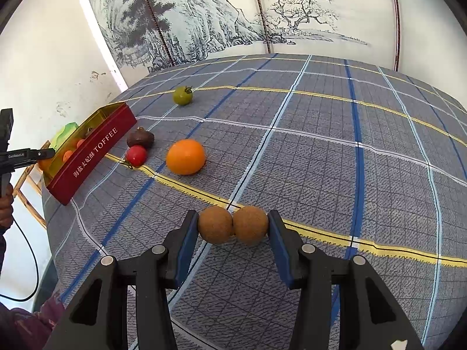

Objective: Organize fruits
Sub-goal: 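Carry the tangerine into the gold tin and open the left gripper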

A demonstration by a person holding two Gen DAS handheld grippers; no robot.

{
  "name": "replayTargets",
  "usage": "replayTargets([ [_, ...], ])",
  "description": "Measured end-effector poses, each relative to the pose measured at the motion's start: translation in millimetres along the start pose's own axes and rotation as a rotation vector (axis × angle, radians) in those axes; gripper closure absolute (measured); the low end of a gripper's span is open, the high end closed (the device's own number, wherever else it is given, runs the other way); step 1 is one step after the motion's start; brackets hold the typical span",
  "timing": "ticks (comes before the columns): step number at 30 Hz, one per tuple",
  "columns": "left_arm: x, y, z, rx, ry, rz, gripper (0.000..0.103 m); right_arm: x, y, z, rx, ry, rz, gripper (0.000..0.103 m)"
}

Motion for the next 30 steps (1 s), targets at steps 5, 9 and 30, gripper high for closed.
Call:
replayTargets([
  [5,-9.8,-5.5,-5.8,-0.011,0.002,0.011,0.062,-1.7,-0.4,0.6,0.001,0.007,0.004,0.058],
  [9,-20.4,-12.9,-11.3,-0.039,0.002,0.012,0.062,-2.4,-0.4,1.1,0.001,0.011,0.007,0.058],
  [30,-61.7,-22.2,-24.9,-0.069,0.040,0.011,0.062,-5.7,-0.4,2.9,0.004,0.028,0.016,0.058],
])
Point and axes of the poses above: each gripper's, at about its wrist camera, not at the fingertips, and x roughly against the way its jaws point, y to its left, z to its underside, the point moved 8 cm from there along -x, roughly the way its jaws point, and after that the axes turned 2 degrees about z, right-handed, at the moved point
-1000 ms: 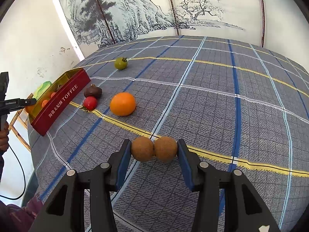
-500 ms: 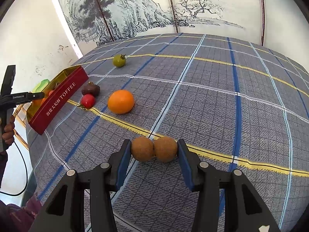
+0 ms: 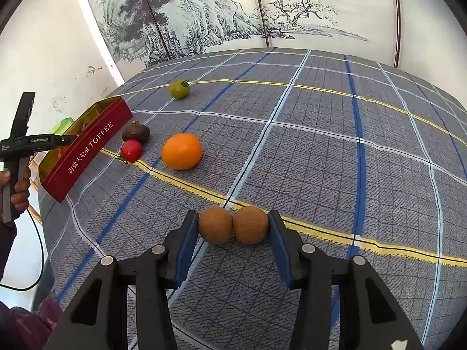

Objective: Organize fruits
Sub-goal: 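Carry the tangerine into the gold tin and open the left gripper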

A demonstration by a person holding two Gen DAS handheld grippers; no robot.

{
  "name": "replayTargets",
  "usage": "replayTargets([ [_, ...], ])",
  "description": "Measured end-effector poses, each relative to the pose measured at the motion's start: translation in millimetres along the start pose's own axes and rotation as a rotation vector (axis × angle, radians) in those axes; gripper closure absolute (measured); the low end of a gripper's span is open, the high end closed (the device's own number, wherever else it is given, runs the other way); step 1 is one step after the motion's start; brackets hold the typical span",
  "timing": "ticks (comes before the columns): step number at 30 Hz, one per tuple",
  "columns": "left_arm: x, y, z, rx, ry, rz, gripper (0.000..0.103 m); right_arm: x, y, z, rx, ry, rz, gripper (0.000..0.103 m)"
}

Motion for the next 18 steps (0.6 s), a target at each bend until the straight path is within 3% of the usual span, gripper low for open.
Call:
replayTargets([
  [18,9.9,-7.0,-8.2,-0.048,-0.058,-0.044,0.062,-0.4,-0.1,-0.2,0.000,0.000,-0.001,0.058],
])
Point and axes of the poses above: each gripper's, at about its wrist camera, not at the fingertips, and x roughly against the way its jaws point, y to its left, z to its underside, the point moved 8 cm from there along -x, roughly the way its jaws point, and after that the axes turned 2 degrees about z, right-handed, at the moved point
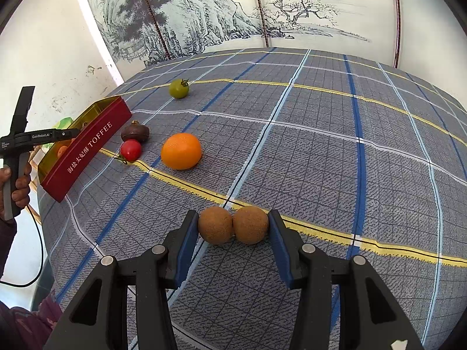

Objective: Organize fruits
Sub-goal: 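Carry the tangerine into the gold tin and open the left gripper, then withdraw the left gripper from the tin while the right gripper carries the longans toward it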

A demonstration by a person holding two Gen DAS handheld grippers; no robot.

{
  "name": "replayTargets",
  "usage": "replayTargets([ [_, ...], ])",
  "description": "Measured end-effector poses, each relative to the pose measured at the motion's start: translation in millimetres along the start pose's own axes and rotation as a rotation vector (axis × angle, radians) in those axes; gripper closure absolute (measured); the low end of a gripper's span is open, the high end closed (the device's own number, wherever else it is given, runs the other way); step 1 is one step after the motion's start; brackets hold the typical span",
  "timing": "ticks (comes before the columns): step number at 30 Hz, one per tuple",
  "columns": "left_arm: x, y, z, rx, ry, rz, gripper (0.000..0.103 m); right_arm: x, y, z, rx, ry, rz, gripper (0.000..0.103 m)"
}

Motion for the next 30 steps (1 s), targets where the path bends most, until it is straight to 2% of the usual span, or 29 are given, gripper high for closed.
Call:
replayTargets([
  [16,23.8,-0.7,18.0,0.016,-0.018,-0.032,0.059,0.1,2.7,1.2,0.025,-0.004,0.035,0.058],
  [30,39.1,-4.6,24.3,-0.004,-0.051,-0.053,0.041,15.8,16.9,7.2,0.021,-0.012,0.029,0.058],
])
Point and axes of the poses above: each gripper's, at about its wrist camera, not at the fingertips, and x roughly against the way its jaws point, y to its left, z to its underside, the point moved 8 cm from there along -x, roughly the way its jaws point, and after that the axes turned 2 degrees about z, right-handed, at the moved point
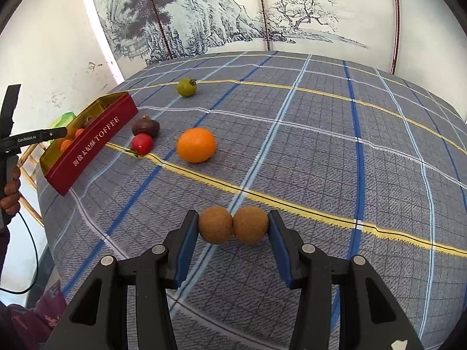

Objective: Organize fruits
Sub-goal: 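Withdraw the left gripper from the tin while the right gripper carries the longans toward it, then lower the two longans into the tin and open the right gripper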

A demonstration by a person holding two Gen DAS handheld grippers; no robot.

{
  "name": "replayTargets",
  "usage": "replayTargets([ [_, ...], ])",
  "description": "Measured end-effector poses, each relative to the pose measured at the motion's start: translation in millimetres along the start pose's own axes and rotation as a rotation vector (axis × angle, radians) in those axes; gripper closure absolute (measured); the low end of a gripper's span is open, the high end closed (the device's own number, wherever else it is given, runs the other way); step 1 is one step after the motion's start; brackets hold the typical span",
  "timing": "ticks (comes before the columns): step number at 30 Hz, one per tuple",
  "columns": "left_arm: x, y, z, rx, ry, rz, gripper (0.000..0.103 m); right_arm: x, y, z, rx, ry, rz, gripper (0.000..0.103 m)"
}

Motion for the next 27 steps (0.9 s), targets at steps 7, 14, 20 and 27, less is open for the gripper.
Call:
replayTargets([
  [7,3.3,5.4,3.9,0.005,-0.005,-0.014,0.035,10.3,26.4,-8.3,0.045,-0.011,-0.025,0.058],
  [14,4.3,19.0,9.4,0.027,0.000,-0.021,0.029,16.1,73.5,-28.3,0.123,-0.028,-0.082,0.058],
  [20,7.0,29.3,12.2,0.043,-0.008,-0.020,0.023,17.0,122.8,-50.2,0.207,-0.047,-0.138,0.058],
  [27,18.1,47.5,15.4,0.077,-0.026,-0.025,0.012,9.9,181.8,-75.9,0.290,-0.060,-0.210,0.058],
])
Point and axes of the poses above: each gripper's, at about its wrist camera, not at the fingertips, and x roughly against the way its jaws point, y to its left, z to its underside, the point moved 8 cm from there along -x, roughly the way its jaws point, and after that the axes turned 2 degrees about z, right-handed, at the moved point
